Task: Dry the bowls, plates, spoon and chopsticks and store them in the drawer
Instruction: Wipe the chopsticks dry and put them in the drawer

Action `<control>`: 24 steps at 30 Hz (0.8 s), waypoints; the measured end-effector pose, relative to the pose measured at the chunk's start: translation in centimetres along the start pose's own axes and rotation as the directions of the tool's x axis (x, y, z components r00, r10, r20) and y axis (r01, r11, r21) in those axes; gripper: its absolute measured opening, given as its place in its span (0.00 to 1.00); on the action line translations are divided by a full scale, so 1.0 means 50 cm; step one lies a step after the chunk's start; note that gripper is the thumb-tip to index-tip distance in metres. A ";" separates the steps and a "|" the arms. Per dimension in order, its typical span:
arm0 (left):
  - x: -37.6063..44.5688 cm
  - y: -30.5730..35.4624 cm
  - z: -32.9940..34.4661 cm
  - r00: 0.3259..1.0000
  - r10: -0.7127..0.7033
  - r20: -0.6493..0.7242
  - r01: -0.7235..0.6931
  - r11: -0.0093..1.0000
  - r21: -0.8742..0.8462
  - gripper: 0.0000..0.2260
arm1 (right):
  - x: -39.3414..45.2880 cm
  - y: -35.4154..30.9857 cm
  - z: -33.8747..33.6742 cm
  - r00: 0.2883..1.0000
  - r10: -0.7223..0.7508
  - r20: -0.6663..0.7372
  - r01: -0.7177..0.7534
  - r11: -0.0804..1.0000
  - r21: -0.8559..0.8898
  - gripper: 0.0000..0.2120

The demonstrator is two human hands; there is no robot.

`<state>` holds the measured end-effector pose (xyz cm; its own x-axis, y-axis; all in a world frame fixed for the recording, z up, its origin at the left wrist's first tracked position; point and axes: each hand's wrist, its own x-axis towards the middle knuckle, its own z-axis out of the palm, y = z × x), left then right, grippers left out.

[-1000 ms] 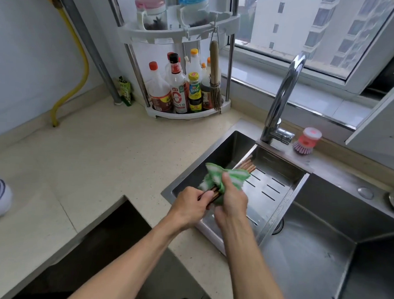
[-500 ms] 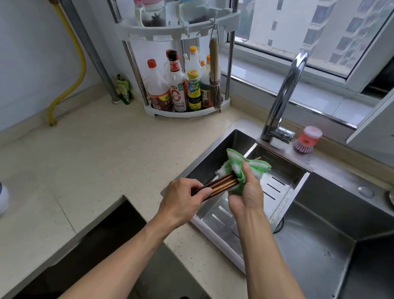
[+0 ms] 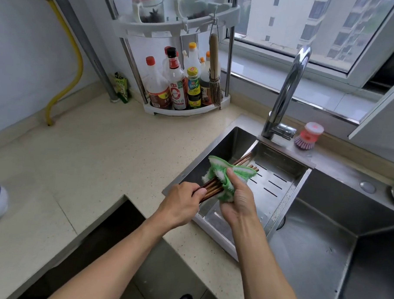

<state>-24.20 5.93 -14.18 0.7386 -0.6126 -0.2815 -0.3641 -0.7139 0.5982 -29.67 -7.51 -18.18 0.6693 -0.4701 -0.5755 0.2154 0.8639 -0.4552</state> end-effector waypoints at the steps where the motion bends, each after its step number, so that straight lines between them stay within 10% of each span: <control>1: -0.001 0.006 0.008 0.999 0.033 -0.010 -0.032 0.999 0.020 0.18 | 0.001 0.007 0.007 0.997 -0.031 -0.070 0.032 0.999 0.016 0.18; 5: 0.008 0.031 0.033 0.994 0.108 -0.020 -0.106 0.991 0.087 0.18 | -0.003 0.085 0.027 0.879 -0.224 -0.421 0.118 0.958 -0.262 0.11; 11: -0.017 -0.020 0.019 0.989 0.087 0.118 -0.084 0.996 -0.025 0.20 | 0.034 -0.027 0.008 0.851 -0.177 -0.495 0.171 0.984 -0.057 0.15; 24: -0.021 -0.050 -0.040 0.973 -0.028 0.229 0.106 0.936 -0.336 0.11 | 0.045 -0.018 0.013 0.956 -0.149 -0.253 0.150 0.989 -0.017 0.13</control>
<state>-22.94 9.02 -13.88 0.5990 -0.6536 -0.4626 -0.0715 -0.6190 0.7821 -27.91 -9.24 -18.60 0.4274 -0.6242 -0.6540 0.3014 0.7804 -0.5478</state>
